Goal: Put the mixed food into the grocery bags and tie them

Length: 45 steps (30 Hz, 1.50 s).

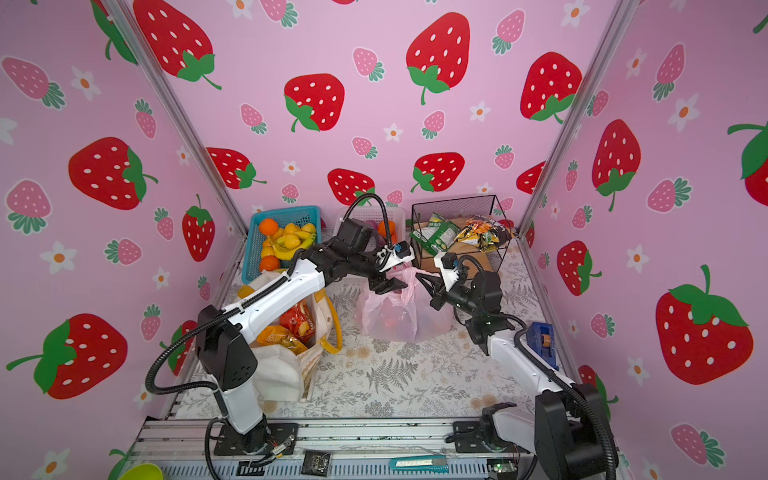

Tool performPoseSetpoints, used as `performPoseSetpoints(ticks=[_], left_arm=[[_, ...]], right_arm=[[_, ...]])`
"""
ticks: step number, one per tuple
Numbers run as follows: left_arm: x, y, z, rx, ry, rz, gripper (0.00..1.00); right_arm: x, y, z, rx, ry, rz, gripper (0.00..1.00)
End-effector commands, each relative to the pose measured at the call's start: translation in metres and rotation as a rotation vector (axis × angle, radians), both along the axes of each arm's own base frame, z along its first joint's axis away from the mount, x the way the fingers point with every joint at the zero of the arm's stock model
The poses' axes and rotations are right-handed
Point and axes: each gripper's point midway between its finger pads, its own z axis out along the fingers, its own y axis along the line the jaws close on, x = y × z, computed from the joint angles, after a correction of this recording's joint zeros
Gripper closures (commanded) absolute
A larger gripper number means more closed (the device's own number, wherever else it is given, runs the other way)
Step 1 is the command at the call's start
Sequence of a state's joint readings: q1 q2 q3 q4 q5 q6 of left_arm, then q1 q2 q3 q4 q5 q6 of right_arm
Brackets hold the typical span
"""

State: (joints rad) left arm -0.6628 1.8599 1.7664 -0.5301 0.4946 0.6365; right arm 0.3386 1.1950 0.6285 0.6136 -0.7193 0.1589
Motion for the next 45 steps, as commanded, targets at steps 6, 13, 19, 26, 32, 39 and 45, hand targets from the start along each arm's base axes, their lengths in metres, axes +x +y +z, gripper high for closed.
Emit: performPoseSetpoints(ticks=[6,13,19,26,32,39,45], left_arm=[[0.003,-0.006,0.0,0.05,-0.016,-0.042,0.27],[0.01,-0.011,-0.014,0.096,-0.021,-0.025,0.3],[0.024,-0.011,-0.017,0.114,-0.049,0.037,0.41],[0.015,-0.002,-0.007,0.118,-0.072,0.04,0.36],[-0.003,0.013,0.011,0.1,-0.106,0.015,0.3],[-0.02,0.003,0.024,0.02,-0.054,-0.051,0.27],[-0.012,-0.015,0.006,0.064,-0.052,-0.034,0.24]], right_arm=[[-0.007,0.005,0.009,0.018,-0.042,0.038,1.0],[-0.008,0.006,0.015,0.032,-0.047,0.045,1.0],[-0.009,0.005,0.012,0.026,-0.047,0.034,1.0],[0.0,-0.001,0.006,-0.015,-0.041,-0.025,1.0],[0.001,-0.002,0.005,-0.028,-0.044,-0.036,1.0],[0.001,-0.001,0.004,-0.026,-0.039,-0.031,1.0],[0.0,0.0,0.008,-0.017,-0.041,-0.026,1.0]])
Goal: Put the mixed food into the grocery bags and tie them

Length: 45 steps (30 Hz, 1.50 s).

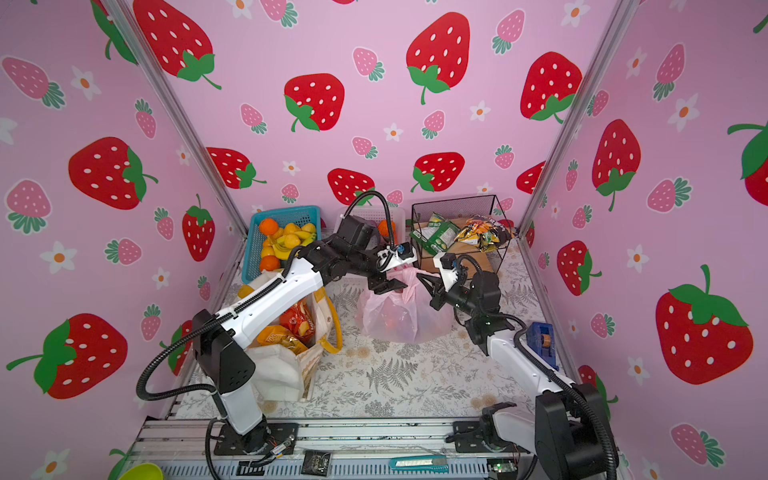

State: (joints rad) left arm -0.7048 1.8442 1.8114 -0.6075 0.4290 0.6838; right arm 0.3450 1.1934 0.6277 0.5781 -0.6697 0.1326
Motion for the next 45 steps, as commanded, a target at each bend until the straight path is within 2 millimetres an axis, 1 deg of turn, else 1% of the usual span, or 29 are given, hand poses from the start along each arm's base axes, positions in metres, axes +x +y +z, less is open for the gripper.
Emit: performPoseSetpoints(ticks=[1,4,6,10,16,23,27,32,35,38,40,41,42,44,45], left_arm=[[0.006,-0.014,-0.008,0.021,0.0,0.001,0.23],[0.018,-0.017,-0.018,0.044,-0.003,0.036,0.23],[0.022,-0.018,-0.023,0.056,-0.006,0.042,0.23],[0.029,-0.014,-0.032,0.088,-0.017,0.057,0.28],[0.033,-0.008,-0.026,0.063,-0.002,0.056,0.37],[0.038,-0.008,-0.035,0.088,-0.003,0.066,0.47],[0.041,-0.009,-0.037,0.092,-0.007,0.072,0.56],[0.044,-0.008,-0.042,0.106,-0.023,0.069,0.7],[0.041,-0.007,-0.045,0.118,-0.029,0.052,0.8],[0.039,-0.006,-0.045,0.116,-0.037,0.038,0.85],[0.036,-0.006,-0.046,0.113,-0.044,0.02,0.91],[0.035,-0.006,-0.047,0.114,-0.047,0.015,0.93],[0.035,-0.005,-0.048,0.118,-0.05,0.009,0.99],[0.034,-0.005,-0.048,0.122,-0.057,0.001,1.0],[0.034,-0.005,-0.048,0.124,-0.061,-0.003,1.0]], right_arm=[[-0.005,0.002,0.016,0.011,-0.05,0.018,1.0],[-0.005,0.002,0.015,0.009,-0.049,0.02,1.0],[-0.006,0.002,0.015,0.006,-0.051,0.02,1.0],[-0.006,0.001,0.014,-0.007,-0.061,0.014,1.0],[-0.008,0.003,0.012,-0.021,-0.066,0.031,1.0],[-0.01,0.004,0.014,-0.012,-0.069,0.046,1.0],[-0.01,0.005,0.013,-0.012,-0.067,0.052,1.0],[-0.01,0.004,0.013,-0.013,-0.073,0.047,1.0],[-0.009,0.004,0.014,-0.015,-0.082,0.04,1.0],[-0.008,0.004,0.014,-0.023,-0.097,0.04,1.0],[-0.008,0.004,0.014,-0.033,-0.113,0.041,1.0],[-0.009,0.003,0.014,-0.04,-0.124,0.039,0.98],[-0.009,0.002,0.014,-0.049,-0.134,0.032,0.95],[-0.007,0.0,0.012,-0.071,-0.16,0.016,0.88],[-0.006,-0.002,0.01,-0.087,-0.174,0.006,0.82]])
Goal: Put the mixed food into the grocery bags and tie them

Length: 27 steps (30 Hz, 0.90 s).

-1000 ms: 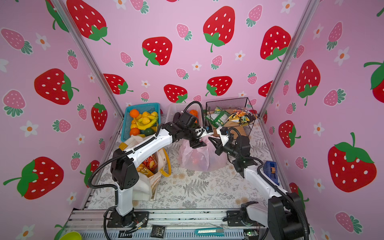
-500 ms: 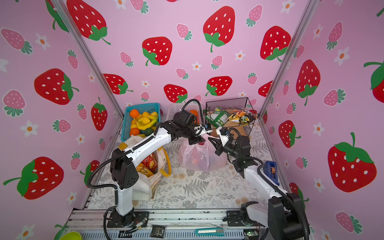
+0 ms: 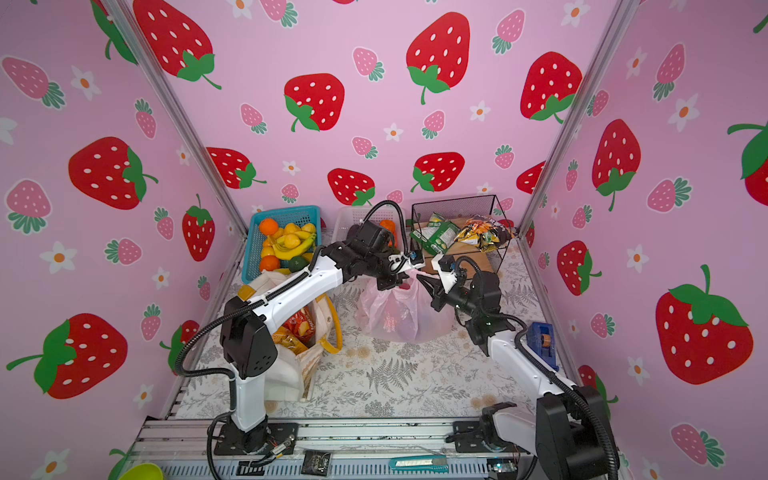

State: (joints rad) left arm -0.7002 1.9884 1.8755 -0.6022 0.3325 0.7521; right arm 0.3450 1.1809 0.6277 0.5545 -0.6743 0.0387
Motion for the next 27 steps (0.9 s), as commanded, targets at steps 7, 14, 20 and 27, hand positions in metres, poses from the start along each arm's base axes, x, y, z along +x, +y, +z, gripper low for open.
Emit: performPoseSetpoints(ticks=[7,14,20,27], left_arm=[[-0.01,0.001,0.008,-0.01,-0.03,-0.084,1.0],[-0.017,0.001,0.009,-0.011,-0.012,-0.109,1.0],[-0.02,0.0,0.011,-0.018,-0.003,-0.119,1.0],[-0.02,-0.001,0.01,-0.011,0.002,-0.122,1.0]], right_arm=[[-0.005,-0.004,0.0,-0.123,-0.199,-0.01,0.52],[0.003,0.002,-0.009,-0.146,-0.195,0.013,0.49],[0.008,0.009,-0.015,-0.148,-0.19,0.038,0.45],[0.015,0.013,-0.016,-0.145,-0.19,0.031,0.45]])
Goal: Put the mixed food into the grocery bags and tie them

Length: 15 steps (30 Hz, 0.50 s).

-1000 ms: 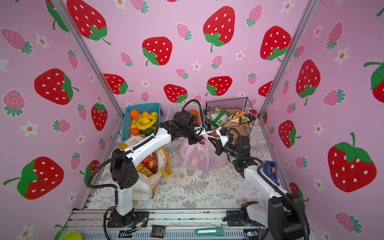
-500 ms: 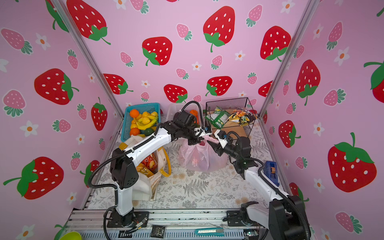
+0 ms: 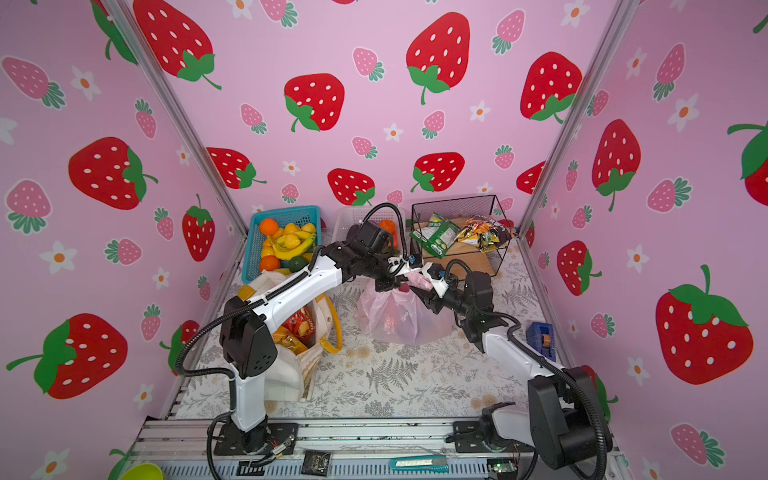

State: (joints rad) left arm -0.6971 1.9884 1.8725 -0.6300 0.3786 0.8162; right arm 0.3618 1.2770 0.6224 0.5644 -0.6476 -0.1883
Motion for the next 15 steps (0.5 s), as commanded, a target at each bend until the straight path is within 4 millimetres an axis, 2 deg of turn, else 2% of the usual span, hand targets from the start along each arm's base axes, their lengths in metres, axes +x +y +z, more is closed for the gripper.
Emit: performPoseSetpoints(ticks=[1,8,13,15], left_arm=[[-0.0106,-0.0011,0.0142,-0.024,0.0,-0.049,1.0],[-0.0119,-0.002,0.0125,-0.024,0.007,-0.054,1.0],[-0.0112,-0.0016,0.0123,-0.023,0.01,-0.05,1.0],[-0.0112,-0.0014,0.0121,-0.023,0.011,-0.048,1.0]], right_arm=[[0.0052,0.0054,0.0185,0.006,-0.081,0.013,0.45],[0.0127,0.0071,0.0176,0.004,-0.081,0.002,0.48],[0.0127,0.0109,0.016,0.014,-0.076,0.015,0.67],[0.0118,0.0124,0.0181,0.026,-0.077,0.024,0.79]])
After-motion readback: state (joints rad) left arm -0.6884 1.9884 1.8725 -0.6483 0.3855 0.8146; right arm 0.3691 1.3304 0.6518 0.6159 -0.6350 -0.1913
